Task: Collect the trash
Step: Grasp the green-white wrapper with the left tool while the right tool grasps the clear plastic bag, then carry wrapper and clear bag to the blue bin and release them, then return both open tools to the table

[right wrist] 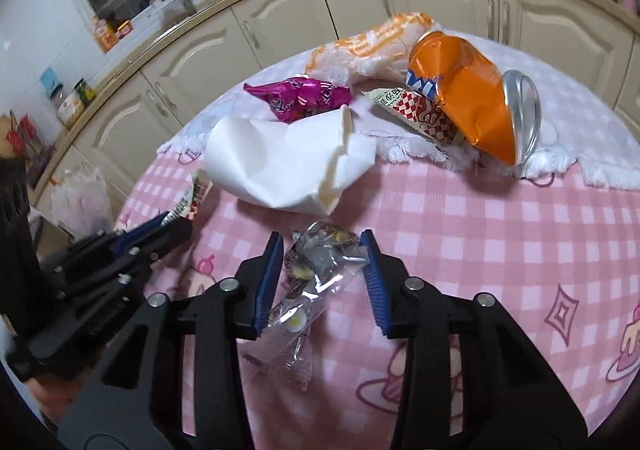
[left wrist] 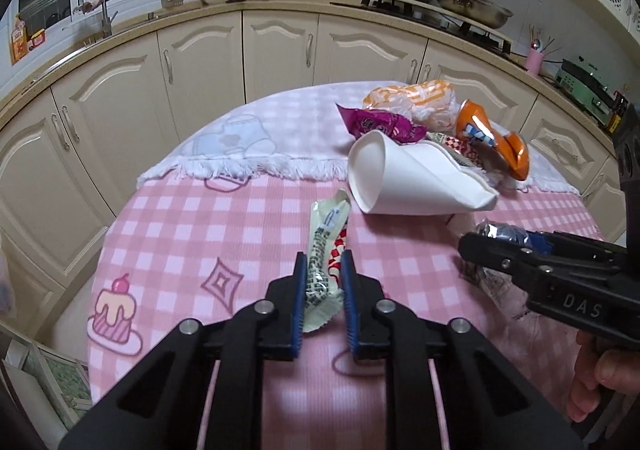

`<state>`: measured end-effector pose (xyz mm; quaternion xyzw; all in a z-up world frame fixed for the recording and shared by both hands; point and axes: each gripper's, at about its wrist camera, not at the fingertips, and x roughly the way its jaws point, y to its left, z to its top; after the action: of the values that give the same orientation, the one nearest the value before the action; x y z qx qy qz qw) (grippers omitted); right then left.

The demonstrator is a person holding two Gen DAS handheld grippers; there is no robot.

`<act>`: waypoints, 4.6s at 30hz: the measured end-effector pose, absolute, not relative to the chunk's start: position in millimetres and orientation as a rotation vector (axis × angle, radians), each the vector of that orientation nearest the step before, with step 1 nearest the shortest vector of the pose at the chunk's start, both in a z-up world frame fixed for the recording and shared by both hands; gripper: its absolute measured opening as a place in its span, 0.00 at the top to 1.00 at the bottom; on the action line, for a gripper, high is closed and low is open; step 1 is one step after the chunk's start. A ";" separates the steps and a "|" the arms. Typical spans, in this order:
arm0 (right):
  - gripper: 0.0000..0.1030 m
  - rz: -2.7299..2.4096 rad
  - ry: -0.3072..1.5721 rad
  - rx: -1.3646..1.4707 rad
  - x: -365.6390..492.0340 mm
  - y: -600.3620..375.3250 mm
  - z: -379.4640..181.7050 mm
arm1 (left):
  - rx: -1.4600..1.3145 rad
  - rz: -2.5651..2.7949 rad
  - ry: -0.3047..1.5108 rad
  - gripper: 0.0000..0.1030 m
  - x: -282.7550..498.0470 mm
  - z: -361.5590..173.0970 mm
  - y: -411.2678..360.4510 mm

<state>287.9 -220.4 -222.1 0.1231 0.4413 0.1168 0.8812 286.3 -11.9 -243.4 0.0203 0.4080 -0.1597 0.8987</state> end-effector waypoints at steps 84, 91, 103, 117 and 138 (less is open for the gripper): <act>0.06 -0.547 0.856 1.083 -41.4 -727.6 -418.1 | 0.389 -0.889 1.121 0.10 96.0 -377.0 -520.4; 0.06 -0.557 0.846 1.065 -43.5 -724.3 -407.8 | 0.406 -0.879 1.081 0.09 86.7 -361.6 -514.5; 0.06 -0.538 0.799 1.019 -39.9 -712.0 -367.2 | 0.361 -0.905 1.017 0.09 78.1 -321.6 -497.2; 0.06 -0.420 0.662 0.819 -0.1 -653.3 -254.6 | 0.253 -0.893 0.819 0.09 76.4 -227.9 -411.2; 0.06 -0.131 0.480 0.481 75.2 -489.7 -122.3 | 0.127 -0.654 0.589 0.09 109.7 -143.1 -234.2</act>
<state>75.2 -489.7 -122.3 0.2357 0.2353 -0.0643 0.9407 109.7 -234.2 -143.1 0.0615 0.2849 -0.3162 0.9028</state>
